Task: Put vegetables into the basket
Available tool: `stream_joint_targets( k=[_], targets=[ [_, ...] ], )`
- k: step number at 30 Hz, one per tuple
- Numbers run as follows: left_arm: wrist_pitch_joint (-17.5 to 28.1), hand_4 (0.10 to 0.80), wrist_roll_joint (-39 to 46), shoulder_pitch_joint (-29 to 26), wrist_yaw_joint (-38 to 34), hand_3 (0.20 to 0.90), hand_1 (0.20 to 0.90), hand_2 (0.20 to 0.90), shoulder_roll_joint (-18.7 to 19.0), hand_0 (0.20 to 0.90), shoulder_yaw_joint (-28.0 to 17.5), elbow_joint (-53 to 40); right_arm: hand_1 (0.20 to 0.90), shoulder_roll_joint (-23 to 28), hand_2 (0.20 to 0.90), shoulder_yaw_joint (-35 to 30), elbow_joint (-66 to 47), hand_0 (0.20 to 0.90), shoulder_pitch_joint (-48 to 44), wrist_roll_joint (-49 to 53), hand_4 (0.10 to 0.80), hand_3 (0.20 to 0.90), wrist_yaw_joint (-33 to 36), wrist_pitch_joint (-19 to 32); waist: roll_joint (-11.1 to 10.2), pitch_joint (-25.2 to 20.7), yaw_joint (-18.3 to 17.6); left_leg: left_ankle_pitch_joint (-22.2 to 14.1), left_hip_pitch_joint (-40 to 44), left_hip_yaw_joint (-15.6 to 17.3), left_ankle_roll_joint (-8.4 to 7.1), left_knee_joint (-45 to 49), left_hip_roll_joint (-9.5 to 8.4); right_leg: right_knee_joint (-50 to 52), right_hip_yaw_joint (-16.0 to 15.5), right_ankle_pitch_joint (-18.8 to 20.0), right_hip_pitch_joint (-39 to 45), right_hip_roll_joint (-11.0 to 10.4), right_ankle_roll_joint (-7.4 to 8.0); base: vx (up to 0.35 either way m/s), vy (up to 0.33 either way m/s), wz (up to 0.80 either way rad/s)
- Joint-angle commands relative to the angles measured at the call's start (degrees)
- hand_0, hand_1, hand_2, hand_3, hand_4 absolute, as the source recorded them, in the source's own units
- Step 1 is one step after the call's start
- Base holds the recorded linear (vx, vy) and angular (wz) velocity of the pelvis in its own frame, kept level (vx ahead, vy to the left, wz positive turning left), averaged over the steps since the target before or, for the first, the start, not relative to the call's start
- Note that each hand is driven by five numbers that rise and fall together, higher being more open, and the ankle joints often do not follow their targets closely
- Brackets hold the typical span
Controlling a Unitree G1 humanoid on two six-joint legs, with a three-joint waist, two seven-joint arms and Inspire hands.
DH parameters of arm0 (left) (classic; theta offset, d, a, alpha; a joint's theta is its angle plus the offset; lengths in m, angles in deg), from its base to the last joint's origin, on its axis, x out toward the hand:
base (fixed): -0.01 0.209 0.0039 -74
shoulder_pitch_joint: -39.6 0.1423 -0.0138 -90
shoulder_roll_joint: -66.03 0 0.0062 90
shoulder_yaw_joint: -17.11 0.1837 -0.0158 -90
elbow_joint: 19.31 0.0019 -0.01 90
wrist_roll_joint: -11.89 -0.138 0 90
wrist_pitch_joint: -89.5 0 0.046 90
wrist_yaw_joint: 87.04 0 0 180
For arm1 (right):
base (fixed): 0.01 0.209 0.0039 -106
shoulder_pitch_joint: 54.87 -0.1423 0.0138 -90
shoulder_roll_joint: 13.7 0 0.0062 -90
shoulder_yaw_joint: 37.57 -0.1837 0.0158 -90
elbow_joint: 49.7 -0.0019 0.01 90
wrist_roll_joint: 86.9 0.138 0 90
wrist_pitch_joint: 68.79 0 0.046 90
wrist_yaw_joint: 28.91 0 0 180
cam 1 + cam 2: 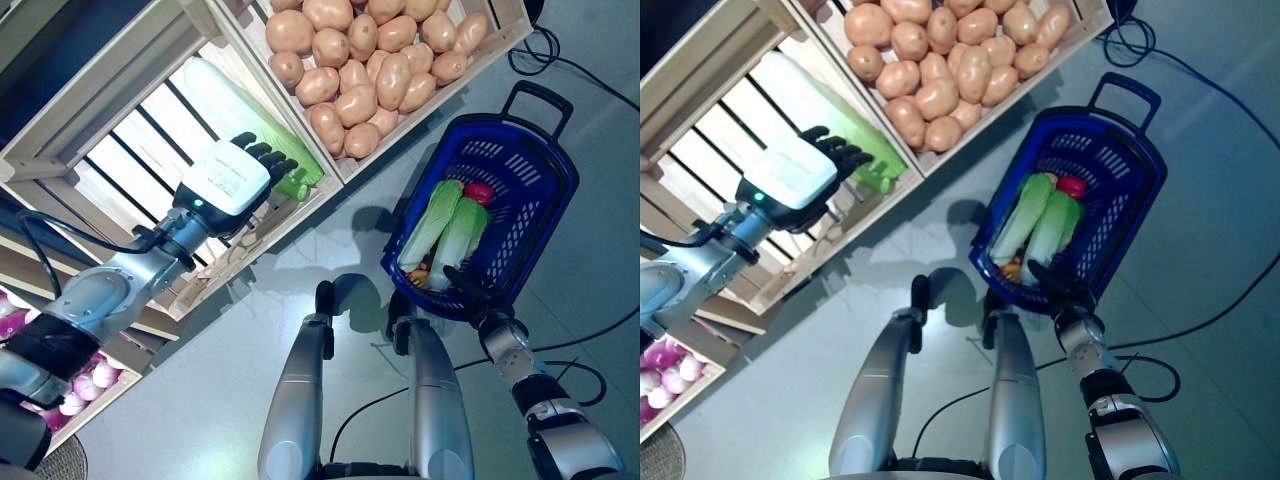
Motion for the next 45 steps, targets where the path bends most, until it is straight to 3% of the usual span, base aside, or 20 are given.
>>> stream_joint_targets(
  k=[1, 6, 15, 22, 32, 38, 45],
  targets=[
    [0.9, 0.800, 2.1, -7.0, -2.9, 0.900, 0.900, 0.900, -1.1, 0.900, -3.9, -1.4, 0.900, 5.4, 0.900, 0.3, -3.5, 0.900, -0.1, -0.8, 0.800, 0.900, -1.0, 0.6, 3.3, -0.2, -1.7, -2.0, 0.5, 5.2, 1.33, -0.2, -1.92, -5.9, -1.4, 6.5, 2.7, 0.0, 2.56, -0.005, 0.022, -0.05],
    [0.6, 0.800, 3.4, -10.4, 1.1, 0.900, 0.900, 0.900, -1.7, 0.900, 0.1, 0.0, 0.900, 6.2, 0.900, 0.7, -3.2, 0.900, -1.3, -0.5, 0.800, 0.900, -1.0, -0.3, 3.2, -0.2, -2.3, -1.7, 0.3, 5.4, 1.21, -0.4, -1.67, -6.0, -1.0, 6.7, 2.5, 0.3, 2.59, -0.007, 0.014, -0.03],
    [-1.6, 0.800, 1.3, -16.9, -1.1, 0.900, 0.900, 0.900, -2.6, 0.900, 4.7, 1.8, 0.900, 5.5, 0.900, 1.4, -3.1, 0.900, -2.2, 1.6, 0.800, 0.900, -0.9, 1.4, 2.8, -0.2, -3.0, -1.8, 0.1, 5.8, 1.24, -0.4, -1.34, -6.4, -0.6, 6.9, 2.3, 0.5, 2.72, -0.001, 0.001, -0.02],
    [-2.1, 0.800, 0.3, -17.6, 1.7, 0.900, 0.900, 0.900, -4.5, 0.900, 6.0, 5.0, 0.900, 4.5, 0.900, 1.2, -3.3, 0.900, -2.6, 1.8, 0.800, 0.900, -0.7, 1.4, 2.4, -0.2, -3.3, -1.8, -0.3, 5.7, 1.02, 0.0, -1.21, -6.1, -0.3, 7.0, 2.0, 0.7, 2.78, 0.004, 0.001, -0.04],
    [-7.1, 0.800, -2.7, -19.8, 3.7, 0.900, 0.900, 0.900, -6.5, 0.900, 9.6, 13.1, 0.900, 5.2, 0.900, 1.4, -2.2, 0.900, -4.3, 1.8, 0.800, 0.900, -0.8, 0.8, 1.8, -0.2, -4.0, -1.6, -0.6, 5.8, 0.84, -0.2, -0.83, -6.2, 0.3, 7.1, 1.5, 1.2, 2.95, 0.001, 0.002, -0.01],
    [-9.1, 0.800, -1.2, -18.4, 1.1, 0.900, 0.900, 0.900, -6.2, 0.900, 8.7, 15.9, 0.900, 5.5, 0.900, 2.0, -2.8, 0.900, -3.8, 1.6, 0.800, 0.900, -0.2, 1.4, 1.8, -0.2, -4.1, -1.6, -0.7, 5.9, 0.68, -0.2, -0.85, -6.6, 0.6, 7.4, 1.4, 1.4, 3.00, 0.000, 0.000, 0.00],
    [-8.5, 0.800, -0.9, -14.0, -5.9, 0.900, 0.900, 0.900, -3.4, 0.900, 3.7, 12.4, 0.900, 6.3, 0.900, 1.8, -6.1, 0.900, -1.2, 0.6, 0.800, 0.900, 0.5, 1.8, 2.3, -0.2, -3.7, -1.8, -0.9, 5.9, 0.59, -0.4, -1.15, -7.0, 0.7, 7.0, 1.3, 1.2, 2.70, 0.004, 0.018, -0.01]
  ],
)
